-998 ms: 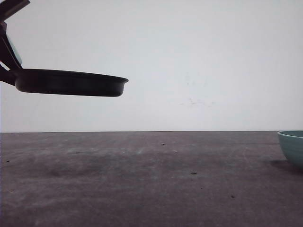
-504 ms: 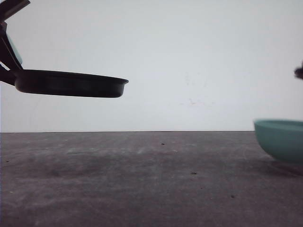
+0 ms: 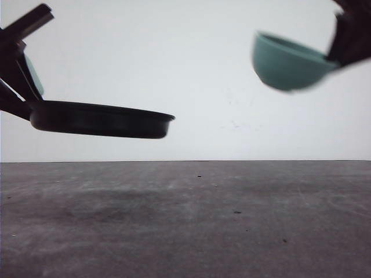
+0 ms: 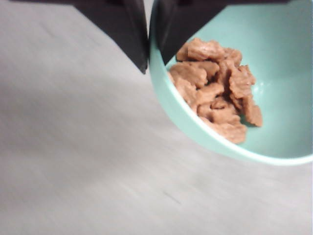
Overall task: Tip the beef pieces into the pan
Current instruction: 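Grasp the green bowl rim with the right gripper and lift it, then tilt the bowl over the held pan to pour the beef cubes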
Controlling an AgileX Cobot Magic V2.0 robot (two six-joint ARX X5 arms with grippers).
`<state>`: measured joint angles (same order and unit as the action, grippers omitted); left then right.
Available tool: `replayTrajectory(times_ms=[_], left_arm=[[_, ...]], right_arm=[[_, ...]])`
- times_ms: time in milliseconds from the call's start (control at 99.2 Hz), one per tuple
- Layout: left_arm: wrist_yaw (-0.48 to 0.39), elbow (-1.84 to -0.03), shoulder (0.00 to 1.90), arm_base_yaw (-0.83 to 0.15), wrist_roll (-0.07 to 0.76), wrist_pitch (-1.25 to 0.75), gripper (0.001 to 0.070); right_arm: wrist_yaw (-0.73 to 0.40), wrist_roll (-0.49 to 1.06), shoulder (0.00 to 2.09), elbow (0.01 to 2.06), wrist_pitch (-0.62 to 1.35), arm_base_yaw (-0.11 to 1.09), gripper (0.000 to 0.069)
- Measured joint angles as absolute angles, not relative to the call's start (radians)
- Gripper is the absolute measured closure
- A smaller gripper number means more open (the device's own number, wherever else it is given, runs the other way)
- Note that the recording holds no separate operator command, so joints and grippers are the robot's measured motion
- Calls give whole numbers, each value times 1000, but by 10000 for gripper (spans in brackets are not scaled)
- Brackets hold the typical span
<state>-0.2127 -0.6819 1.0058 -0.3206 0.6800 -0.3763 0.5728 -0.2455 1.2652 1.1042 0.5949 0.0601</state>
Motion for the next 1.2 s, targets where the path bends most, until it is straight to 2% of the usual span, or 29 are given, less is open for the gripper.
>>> replayTrajectory(times_ms=[222, 353, 595, 988, 1200], left_arm=[[-213, -682, 1050, -393, 726, -324, 685], [-213, -682, 1066, -445, 754, -294, 685], [-213, -682, 1079, -503, 796, -253, 685], [-207, -683, 1079, -503, 835, -216, 685], [-207, -684, 1079, -503, 843, -212, 685]], right_arm=[[646, -376, 1208, 1110, 382, 269, 674], [622, -436, 1211, 1110, 299, 373, 674], [479, -440, 1211, 1110, 212, 540, 674], [172, -214, 1211, 1110, 212, 757, 674], [-72, -78, 1211, 1110, 212, 858, 674]])
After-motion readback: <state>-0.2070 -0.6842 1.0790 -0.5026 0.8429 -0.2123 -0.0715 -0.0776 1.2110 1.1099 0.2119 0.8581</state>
